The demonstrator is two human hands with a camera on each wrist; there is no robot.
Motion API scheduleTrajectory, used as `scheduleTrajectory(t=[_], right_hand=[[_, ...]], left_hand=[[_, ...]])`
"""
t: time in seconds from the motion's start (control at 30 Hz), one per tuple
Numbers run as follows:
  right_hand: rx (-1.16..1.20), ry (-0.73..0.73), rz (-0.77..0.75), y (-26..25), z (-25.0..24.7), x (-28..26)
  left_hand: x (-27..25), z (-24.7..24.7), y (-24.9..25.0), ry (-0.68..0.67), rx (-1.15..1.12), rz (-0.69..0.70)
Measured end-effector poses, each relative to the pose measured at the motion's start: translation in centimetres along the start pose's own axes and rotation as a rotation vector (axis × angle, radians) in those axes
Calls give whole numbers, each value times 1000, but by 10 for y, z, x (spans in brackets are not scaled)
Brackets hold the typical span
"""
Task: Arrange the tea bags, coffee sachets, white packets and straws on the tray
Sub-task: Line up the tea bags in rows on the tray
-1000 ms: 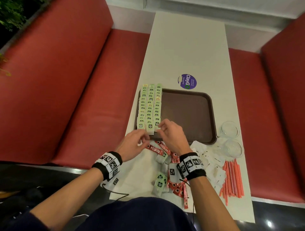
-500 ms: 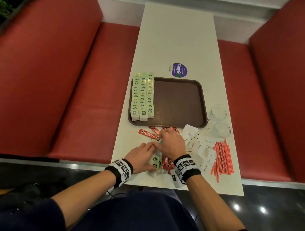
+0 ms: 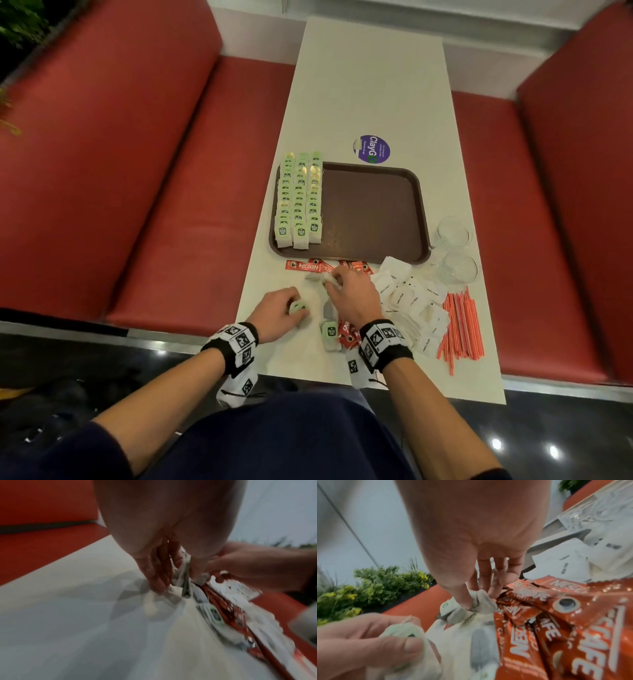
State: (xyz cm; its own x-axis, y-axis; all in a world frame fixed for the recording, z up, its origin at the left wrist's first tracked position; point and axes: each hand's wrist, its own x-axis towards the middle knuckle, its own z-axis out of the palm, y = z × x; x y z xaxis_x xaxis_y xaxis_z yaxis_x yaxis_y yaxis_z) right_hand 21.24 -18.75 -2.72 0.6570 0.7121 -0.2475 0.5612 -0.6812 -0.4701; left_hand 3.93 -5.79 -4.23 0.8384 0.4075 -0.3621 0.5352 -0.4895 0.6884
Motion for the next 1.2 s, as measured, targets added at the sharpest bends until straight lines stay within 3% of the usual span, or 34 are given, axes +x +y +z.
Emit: scheduleTrajectory(t=[0.1,0.2,0.3,0.4,0.57,0.73,1.0,1.2], right_hand=[[203,28,51,4,-7,-2],[385,-16,78,5,-15,-8],[473,-60,46,9,-13,-10],[535,13,-42,3,-17,-14],[410,133,-223,-10,-10,-16],[391,95,-292,-18,-11,-21],[1008,-92,16,-25,-30,-18],[1042,-107,34,-27,-28,-4]], left_hand=[[1,-10,2,54,-325,-119],[1,-15,10,7,-709,-242],[1,-17,17,-18,-768,-257],[2,-19,32,-79,-853,-204],[12,-26,53,-90,-974,-190],[17,-30,56,-108,-986,-140],[22,-36,43,72,-996,-102],[27,-40,42,150,-986,-96]])
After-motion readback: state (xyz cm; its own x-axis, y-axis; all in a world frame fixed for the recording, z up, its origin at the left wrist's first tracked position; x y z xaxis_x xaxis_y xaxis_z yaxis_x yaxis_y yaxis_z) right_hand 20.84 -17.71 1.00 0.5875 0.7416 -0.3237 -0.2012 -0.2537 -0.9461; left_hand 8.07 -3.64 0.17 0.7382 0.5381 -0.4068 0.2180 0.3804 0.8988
